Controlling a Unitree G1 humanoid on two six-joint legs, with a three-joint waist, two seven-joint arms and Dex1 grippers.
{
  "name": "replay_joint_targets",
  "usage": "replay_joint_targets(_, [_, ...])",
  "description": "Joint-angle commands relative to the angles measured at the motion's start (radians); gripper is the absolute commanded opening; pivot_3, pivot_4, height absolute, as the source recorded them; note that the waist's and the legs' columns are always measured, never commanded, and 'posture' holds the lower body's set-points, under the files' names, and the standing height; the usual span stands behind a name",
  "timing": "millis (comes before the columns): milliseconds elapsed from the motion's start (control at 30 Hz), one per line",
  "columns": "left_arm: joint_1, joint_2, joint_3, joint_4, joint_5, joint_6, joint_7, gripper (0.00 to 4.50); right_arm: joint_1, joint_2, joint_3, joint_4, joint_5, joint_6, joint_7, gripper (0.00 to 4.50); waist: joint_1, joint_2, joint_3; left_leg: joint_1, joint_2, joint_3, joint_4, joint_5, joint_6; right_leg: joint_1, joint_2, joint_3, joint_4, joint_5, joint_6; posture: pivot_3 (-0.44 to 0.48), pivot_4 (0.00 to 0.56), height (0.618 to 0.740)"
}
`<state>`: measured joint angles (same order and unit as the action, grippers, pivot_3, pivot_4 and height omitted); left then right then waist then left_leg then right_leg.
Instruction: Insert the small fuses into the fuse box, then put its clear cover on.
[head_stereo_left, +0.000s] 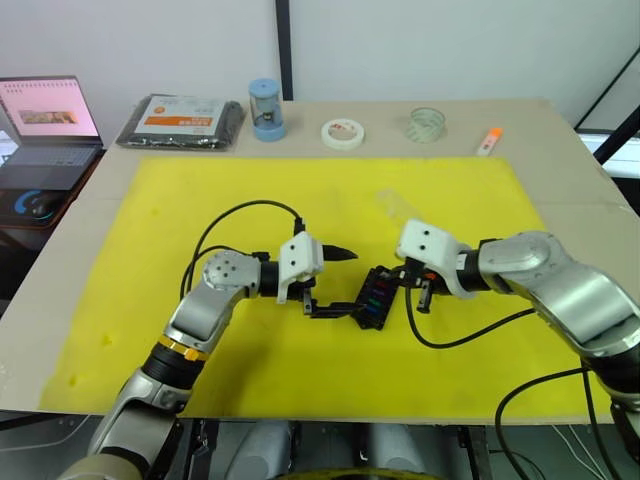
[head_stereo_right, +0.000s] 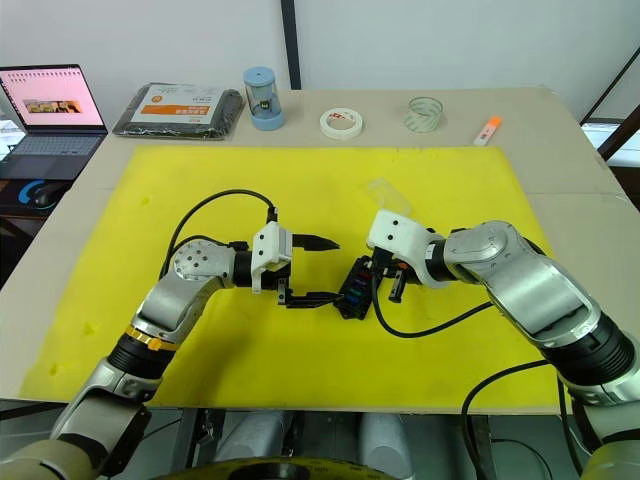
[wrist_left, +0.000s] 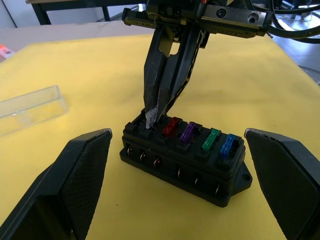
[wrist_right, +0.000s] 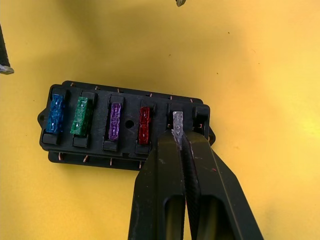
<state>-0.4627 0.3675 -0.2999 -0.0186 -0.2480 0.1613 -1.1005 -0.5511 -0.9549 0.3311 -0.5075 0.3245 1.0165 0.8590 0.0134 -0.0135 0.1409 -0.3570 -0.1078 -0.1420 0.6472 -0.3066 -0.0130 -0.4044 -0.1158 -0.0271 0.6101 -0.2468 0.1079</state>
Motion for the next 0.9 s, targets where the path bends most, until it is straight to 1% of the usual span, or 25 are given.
replay_joint_targets(33, [0.005, 0.001, 0.0, -0.036, 0.002, -0.022, 0.007, 4.47, 0.018, 0.003, 0.025, -0.003, -0.004, 0.004, 0.018, 0.0, 0.0, 0.0, 0.0, 0.0, 0.0, 0.0, 0.0, 0.0, 0.0, 0.0, 0.0, 0.0, 0.0, 0.0, 0.0, 0.0, 0.15, 0.74])
replay_joint_targets(100, [0.005, 0.0, 0.0, -0.036, 0.003, -0.023, 0.008, 4.47, 0.016, 0.005, 0.025, 0.0, -0.009, -0.005, 0.021, 0.0, 0.0, 0.0, 0.0, 0.0, 0.0, 0.0, 0.0, 0.0, 0.0, 0.0, 0.0, 0.0, 0.0, 0.0, 0.0, 0.0, 0.15, 0.74])
replay_joint_targets(200, [0.006, 0.0, 0.001, -0.037, 0.003, -0.024, 0.01, 4.5, 0.016, 0.005, 0.019, 0.005, -0.013, -0.018, 0.024, 0.74, 0.0, 0.0, 0.0, 0.0, 0.0, 0.0, 0.0, 0.0, 0.0, 0.0, 0.0, 0.0, 0.0, 0.0, 0.0, 0.0, 0.15, 0.74])
replay_joint_targets(267, [0.007, 0.0, 0.001, -0.036, 0.005, -0.025, 0.011, 4.5, 0.018, 0.011, 0.007, 0.008, -0.008, -0.018, 0.024, 1.33, 0.0, 0.0, 0.0, 0.0, 0.0, 0.0, 0.0, 0.0, 0.0, 0.0, 0.0, 0.0, 0.0, 0.0, 0.0, 0.0, 0.15, 0.74])
replay_joint_targets(467, [0.002, -0.001, -0.001, -0.028, 0.004, -0.029, 0.011, 4.5, 0.016, 0.018, -0.005, 0.013, -0.009, -0.026, 0.027, 1.33, 0.0, 0.0, 0.0, 0.0, 0.0, 0.0, 0.0, 0.0, 0.0, 0.0, 0.0, 0.0, 0.0, 0.0, 0.0, 0.0, 0.15, 0.74])
replay_joint_targets(900, [-0.006, -0.001, -0.003, -0.016, 0.004, -0.036, 0.004, 4.5, 0.03, 0.02, -0.1, 0.0, 0.066, -0.041, 0.085, 1.33, 0.0, 0.0, 0.0, 0.0, 0.0, 0.0, 0.0, 0.0, 0.0, 0.0, 0.0, 0.0, 0.0, 0.0, 0.0, 0.0, 0.15, 0.74])
